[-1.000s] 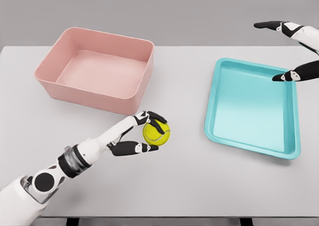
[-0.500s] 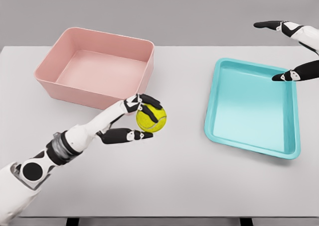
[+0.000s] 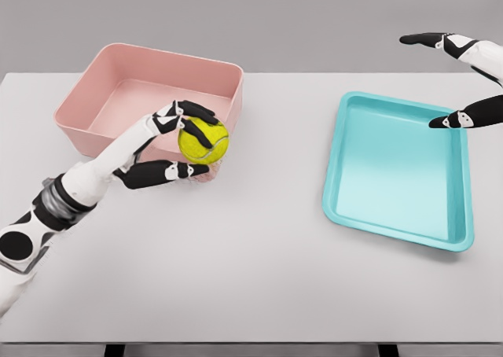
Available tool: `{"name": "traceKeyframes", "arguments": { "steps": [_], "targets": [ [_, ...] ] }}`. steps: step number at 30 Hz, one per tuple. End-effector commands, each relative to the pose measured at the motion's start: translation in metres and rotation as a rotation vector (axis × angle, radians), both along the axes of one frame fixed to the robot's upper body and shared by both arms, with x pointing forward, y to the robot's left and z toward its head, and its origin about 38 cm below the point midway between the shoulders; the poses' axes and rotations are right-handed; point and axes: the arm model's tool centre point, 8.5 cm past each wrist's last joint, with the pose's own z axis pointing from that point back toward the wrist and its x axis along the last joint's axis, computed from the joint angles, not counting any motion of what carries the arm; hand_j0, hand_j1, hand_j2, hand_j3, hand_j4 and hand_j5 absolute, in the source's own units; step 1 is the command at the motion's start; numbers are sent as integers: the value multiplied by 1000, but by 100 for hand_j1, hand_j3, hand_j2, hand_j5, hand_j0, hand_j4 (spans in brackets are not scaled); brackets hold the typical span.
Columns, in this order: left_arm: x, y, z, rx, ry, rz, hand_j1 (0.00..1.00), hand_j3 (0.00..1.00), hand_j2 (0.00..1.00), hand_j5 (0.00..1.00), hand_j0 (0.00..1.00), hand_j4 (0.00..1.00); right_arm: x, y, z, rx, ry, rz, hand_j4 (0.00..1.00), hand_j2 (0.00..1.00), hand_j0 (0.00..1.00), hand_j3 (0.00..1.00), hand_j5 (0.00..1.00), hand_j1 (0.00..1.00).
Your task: Put the tennis from the blue tray into the pink basket with both arms
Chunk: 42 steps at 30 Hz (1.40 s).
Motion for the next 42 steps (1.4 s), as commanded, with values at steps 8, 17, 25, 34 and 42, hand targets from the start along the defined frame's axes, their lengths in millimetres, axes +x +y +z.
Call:
{"name": "traceKeyframes", "arguments": {
  "steps": [8, 17, 25, 34, 42],
  "targets": [
    [20, 19, 20, 9, 10, 96, 45, 45, 45, 45, 45, 45, -1, 1, 1, 3, -1, 4, 100, 100, 100, 100, 100, 100],
    [45, 31, 30, 40, 57, 192, 45, 45, 45, 45, 45, 45, -14, 18, -21, -58, 47, 90, 100, 100, 100, 100, 100, 100],
    [69, 51, 16, 78, 153, 300, 45, 45, 45, 45, 45, 45, -14, 18, -20, -60, 41, 91, 100, 100, 100, 100, 100, 100],
    [92, 65, -1, 99, 227, 379, 46, 46, 46, 46, 46, 46, -14, 17, -22, -58, 47, 90, 100, 100, 100, 100, 100, 100],
    [105, 64, -20, 108, 296, 409, 47, 47, 47, 47, 47, 47, -17, 18, -30, -53, 69, 92, 100, 100, 100, 100, 100, 100]
  ]
}}
